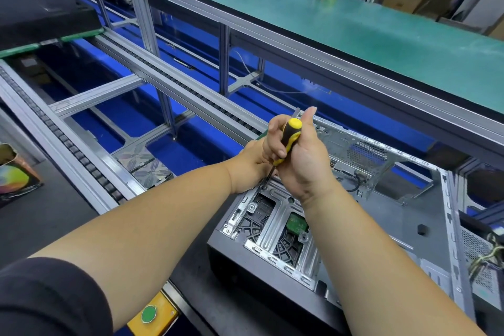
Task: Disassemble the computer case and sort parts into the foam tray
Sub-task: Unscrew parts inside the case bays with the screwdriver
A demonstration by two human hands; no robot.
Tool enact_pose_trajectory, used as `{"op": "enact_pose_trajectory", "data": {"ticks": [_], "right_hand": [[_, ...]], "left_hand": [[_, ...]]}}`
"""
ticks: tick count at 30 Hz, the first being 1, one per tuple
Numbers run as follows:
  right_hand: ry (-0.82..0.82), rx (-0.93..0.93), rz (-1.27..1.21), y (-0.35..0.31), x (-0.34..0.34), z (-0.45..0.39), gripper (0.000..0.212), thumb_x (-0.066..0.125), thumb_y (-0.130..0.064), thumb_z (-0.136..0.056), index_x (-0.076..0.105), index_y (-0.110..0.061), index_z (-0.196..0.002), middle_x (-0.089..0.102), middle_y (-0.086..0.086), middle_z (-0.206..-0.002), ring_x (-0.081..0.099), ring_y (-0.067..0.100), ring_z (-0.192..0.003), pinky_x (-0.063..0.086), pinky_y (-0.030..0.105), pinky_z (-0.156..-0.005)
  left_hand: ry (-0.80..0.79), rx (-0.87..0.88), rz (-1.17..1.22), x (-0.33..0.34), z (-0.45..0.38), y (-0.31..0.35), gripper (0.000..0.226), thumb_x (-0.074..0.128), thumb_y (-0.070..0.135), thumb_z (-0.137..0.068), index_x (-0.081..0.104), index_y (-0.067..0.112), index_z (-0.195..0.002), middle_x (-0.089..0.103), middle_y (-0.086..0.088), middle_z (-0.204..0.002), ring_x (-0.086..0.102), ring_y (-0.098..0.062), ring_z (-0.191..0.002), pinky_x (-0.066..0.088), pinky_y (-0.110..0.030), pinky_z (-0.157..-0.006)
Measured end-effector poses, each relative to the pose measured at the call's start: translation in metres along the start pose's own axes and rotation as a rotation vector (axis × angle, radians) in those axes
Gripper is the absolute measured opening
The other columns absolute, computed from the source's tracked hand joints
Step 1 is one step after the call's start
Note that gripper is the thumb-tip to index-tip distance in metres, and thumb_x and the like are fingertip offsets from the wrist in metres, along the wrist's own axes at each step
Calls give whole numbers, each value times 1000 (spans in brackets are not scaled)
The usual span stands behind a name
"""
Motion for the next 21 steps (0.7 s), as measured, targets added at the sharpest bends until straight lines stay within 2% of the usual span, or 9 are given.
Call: {"op": "enact_pose_trajectory", "data": {"ticks": [1,2,4,6,8,12,16,18,21], "right_hand": [[-16,-4,-15,0,1,1,76,14,-71,-92,53,-8,-78,33,1,-47,27,17,-51,27,31,-58],[-27,-11,-31,-1,2,1,77,15,-75,-89,51,-8,-81,36,2,-50,28,17,-52,26,31,-58],[-13,-32,-51,-2,1,3,62,29,-69,-89,48,-10,-85,42,3,-58,29,17,-55,23,33,-58],[18,-44,-48,-3,-1,5,39,45,-52,-88,46,-13,-84,47,3,-66,33,17,-58,21,33,-60],[28,-52,-8,-4,-3,6,31,49,-45,-88,46,-15,-81,52,2,-72,39,18,-61,27,30,-60],[39,-57,57,-7,-8,7,40,52,-53,-88,55,-14,-80,58,2,-78,47,17,-67,35,30,-63],[58,-16,-22,-4,-9,6,47,50,-54,-84,61,-9,-79,59,5,-74,50,18,-64,43,29,-66],[41,-12,-13,-5,-7,5,51,46,-57,-85,62,-10,-75,54,5,-70,47,18,-61,41,29,-65],[-5,5,14,-3,-2,3,61,35,-61,-90,61,-11,-68,42,4,-60,37,17,-57,31,29,-60]], "left_hand": [[2,-12,-2,0,1,-1,12,43,15,-79,48,24,-85,51,-7,-89,46,-19,-86,48,-45,-80],[8,-21,-3,0,0,-3,16,40,17,-76,50,19,-89,52,-12,-92,48,-22,-86,49,-48,-81],[3,-39,-32,0,0,-6,23,38,17,-74,51,15,-93,53,-18,-100,53,-33,-93,49,-52,-85],[-5,-37,-68,1,0,-6,15,39,18,-72,47,26,-82,50,-16,-98,53,-40,-99,49,-54,-86],[-12,-16,-64,1,-1,-4,15,40,18,-73,44,33,-75,47,-15,-97,51,-40,-98,48,-54,-85],[-24,15,-87,2,-2,-4,18,39,14,-76,49,29,-76,49,-8,-94,47,-31,-96,47,-52,-88],[11,30,-75,1,-5,-9,15,50,-6,-86,61,3,-93,53,-13,-100,51,-34,-100,47,-49,-90],[8,25,-88,2,-6,-10,13,52,-8,-87,58,2,-91,51,-12,-96,49,-30,-95,46,-50,-89],[15,-8,-47,1,-5,-10,12,49,-4,-88,53,1,-99,53,-22,-100,49,-29,-93,46,-54,-90]]}}
Point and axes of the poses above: each hand's wrist, its own z-axis away from the middle knuckle, its own x-axis out of the palm, y = z × x, the point moved 8 cm from there along -z, towards the middle knuckle
